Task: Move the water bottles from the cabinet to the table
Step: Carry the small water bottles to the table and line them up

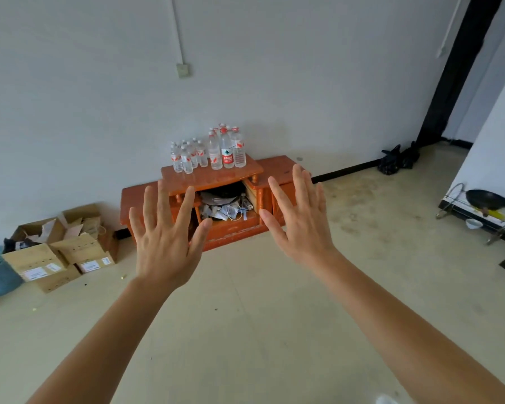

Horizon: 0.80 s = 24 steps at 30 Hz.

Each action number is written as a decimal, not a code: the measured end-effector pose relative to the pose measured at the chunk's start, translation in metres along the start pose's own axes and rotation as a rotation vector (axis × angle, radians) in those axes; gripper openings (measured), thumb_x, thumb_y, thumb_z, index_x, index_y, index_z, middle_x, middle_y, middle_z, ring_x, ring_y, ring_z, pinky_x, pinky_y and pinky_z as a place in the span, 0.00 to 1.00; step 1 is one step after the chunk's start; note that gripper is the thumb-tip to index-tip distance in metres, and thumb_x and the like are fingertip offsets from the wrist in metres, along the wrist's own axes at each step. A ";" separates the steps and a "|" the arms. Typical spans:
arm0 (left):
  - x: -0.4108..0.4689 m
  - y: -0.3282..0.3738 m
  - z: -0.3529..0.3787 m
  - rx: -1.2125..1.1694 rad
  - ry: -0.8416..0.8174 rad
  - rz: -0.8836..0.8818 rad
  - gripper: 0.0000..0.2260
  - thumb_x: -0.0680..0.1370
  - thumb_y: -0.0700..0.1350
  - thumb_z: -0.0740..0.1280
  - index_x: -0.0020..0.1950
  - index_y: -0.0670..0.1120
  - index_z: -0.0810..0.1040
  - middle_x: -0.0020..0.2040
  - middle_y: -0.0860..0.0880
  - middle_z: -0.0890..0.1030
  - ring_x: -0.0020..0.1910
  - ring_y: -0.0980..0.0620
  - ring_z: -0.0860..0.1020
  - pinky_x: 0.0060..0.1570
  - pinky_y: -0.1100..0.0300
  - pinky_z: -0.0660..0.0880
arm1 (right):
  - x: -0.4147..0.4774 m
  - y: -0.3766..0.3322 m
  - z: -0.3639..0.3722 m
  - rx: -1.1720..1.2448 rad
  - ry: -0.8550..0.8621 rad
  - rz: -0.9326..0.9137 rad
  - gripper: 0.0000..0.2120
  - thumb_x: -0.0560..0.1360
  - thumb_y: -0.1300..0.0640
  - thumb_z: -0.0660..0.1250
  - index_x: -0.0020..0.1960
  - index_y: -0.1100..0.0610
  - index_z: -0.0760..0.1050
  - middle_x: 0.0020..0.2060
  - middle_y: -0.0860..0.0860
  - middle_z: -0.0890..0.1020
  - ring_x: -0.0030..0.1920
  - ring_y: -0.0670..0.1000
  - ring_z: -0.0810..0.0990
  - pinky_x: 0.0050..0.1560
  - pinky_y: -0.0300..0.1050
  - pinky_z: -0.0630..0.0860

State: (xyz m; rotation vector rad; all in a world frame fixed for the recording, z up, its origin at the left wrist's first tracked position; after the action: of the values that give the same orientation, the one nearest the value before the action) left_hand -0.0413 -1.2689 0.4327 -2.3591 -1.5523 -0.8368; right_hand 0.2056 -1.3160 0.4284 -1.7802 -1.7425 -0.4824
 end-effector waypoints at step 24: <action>0.501 -0.168 0.336 0.029 -0.092 -0.150 0.31 0.82 0.67 0.41 0.82 0.57 0.45 0.82 0.45 0.40 0.81 0.44 0.37 0.77 0.35 0.45 | 0.498 0.142 0.403 0.128 -0.096 -0.031 0.31 0.83 0.36 0.49 0.82 0.50 0.55 0.82 0.61 0.51 0.81 0.63 0.52 0.79 0.66 0.52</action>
State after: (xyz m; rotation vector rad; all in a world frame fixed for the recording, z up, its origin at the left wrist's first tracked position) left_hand 0.0712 -0.6536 0.4110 -2.3140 -1.7840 -0.7385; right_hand 0.3237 -0.6708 0.4154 -1.7129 -1.8261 -0.2953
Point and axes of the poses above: each hand's wrist, its own x-axis towards the middle knuckle, its own z-axis out of the palm, y = z × x, the point moved 5 cm from there along x, towards the middle knuckle
